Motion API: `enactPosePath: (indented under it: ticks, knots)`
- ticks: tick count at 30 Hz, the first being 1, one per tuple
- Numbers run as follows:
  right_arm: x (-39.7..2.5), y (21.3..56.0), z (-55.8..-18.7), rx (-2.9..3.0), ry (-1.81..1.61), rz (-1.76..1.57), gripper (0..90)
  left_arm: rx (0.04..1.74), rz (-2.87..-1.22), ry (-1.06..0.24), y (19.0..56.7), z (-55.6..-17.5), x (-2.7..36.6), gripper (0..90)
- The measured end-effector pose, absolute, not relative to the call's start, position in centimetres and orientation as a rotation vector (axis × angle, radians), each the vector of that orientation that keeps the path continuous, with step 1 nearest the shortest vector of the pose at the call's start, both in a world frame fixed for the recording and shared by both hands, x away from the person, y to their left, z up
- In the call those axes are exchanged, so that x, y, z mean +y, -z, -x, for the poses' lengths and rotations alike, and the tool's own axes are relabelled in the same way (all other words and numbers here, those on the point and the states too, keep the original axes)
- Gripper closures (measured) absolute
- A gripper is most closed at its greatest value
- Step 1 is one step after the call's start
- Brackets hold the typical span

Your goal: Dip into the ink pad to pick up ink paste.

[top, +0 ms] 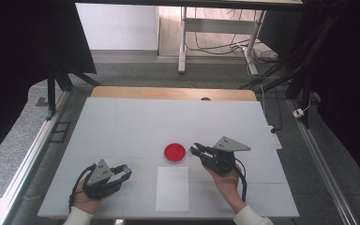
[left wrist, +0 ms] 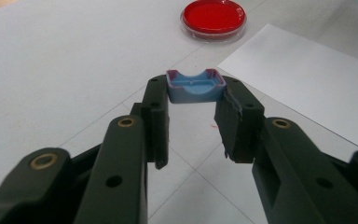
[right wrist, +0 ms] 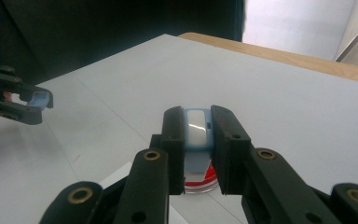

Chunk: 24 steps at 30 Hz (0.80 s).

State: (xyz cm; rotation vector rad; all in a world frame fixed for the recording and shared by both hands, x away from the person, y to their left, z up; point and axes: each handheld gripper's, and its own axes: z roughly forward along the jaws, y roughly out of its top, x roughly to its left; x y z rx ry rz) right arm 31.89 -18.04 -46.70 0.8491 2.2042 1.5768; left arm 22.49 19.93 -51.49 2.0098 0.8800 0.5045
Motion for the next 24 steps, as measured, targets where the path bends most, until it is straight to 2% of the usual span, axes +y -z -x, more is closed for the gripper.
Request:
enactPosePath:
  ticks: [24]
  knots:
    - [-15.8, 47.2, -34.4, 2.252, -1.521, -0.842, 75.0, 0.869, -2.022, -0.497, 51.7, -22.7, 19.6, 65.7]
